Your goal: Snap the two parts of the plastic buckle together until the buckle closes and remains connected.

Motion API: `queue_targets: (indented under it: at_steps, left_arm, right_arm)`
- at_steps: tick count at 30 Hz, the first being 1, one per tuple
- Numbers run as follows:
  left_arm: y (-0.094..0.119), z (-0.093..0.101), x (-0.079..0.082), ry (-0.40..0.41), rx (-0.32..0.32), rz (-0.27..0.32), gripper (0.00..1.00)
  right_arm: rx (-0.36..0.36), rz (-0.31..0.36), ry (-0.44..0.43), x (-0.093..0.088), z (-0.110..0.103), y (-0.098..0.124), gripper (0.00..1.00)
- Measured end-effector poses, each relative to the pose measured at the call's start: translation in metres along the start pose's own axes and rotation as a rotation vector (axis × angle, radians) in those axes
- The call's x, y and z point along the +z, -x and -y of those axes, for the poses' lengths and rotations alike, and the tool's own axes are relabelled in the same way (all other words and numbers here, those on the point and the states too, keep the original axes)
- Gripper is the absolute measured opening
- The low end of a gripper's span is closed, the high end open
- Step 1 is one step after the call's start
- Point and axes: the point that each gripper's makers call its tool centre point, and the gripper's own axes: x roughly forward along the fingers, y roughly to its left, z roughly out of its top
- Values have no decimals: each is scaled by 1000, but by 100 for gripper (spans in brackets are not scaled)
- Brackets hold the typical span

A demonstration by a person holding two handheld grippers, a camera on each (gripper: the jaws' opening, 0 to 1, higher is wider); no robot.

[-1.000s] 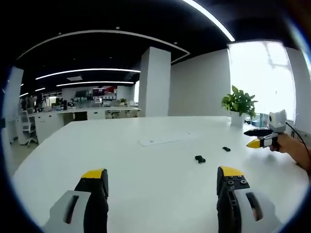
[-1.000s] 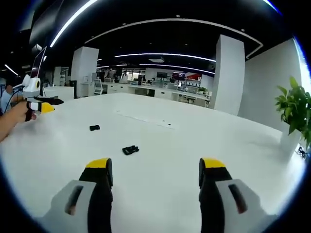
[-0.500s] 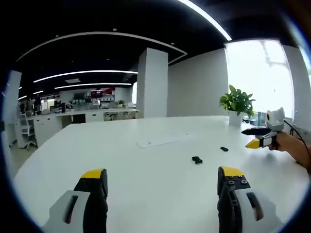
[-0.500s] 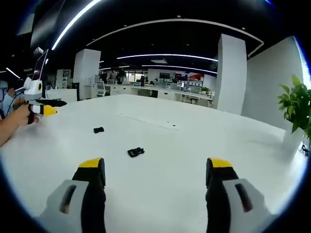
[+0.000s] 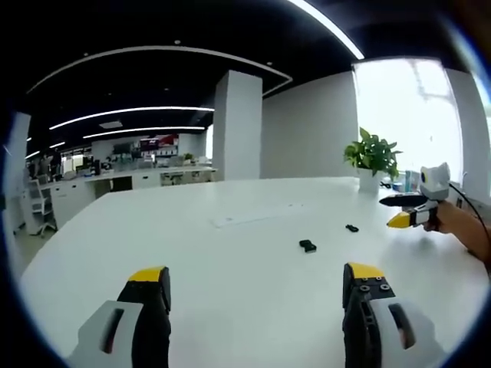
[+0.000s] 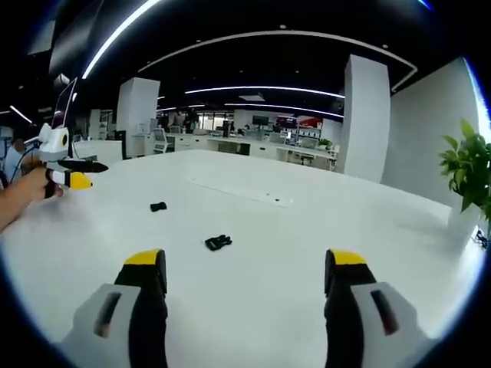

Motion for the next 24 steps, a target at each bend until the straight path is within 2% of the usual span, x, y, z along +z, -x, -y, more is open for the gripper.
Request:
queue_targets:
  at_steps: [8,12,16,24]
  left_arm:
    - [0,4,-4,-3,-12,-15,95]
    - [2,6,-3,45,-29,6,94]
    - [1,3,-5,61,-32,2,94]
    - [3,4,3,67,-39,26,93]
  right_arm:
    - [8,-7,-5,-3,-1,-1,83]
    - [11,7,-27,-3,-4,0,81]
    - [22,0,-36,-6,-7,-2,81]
    - [24,16,-26,0,-7,1,82]
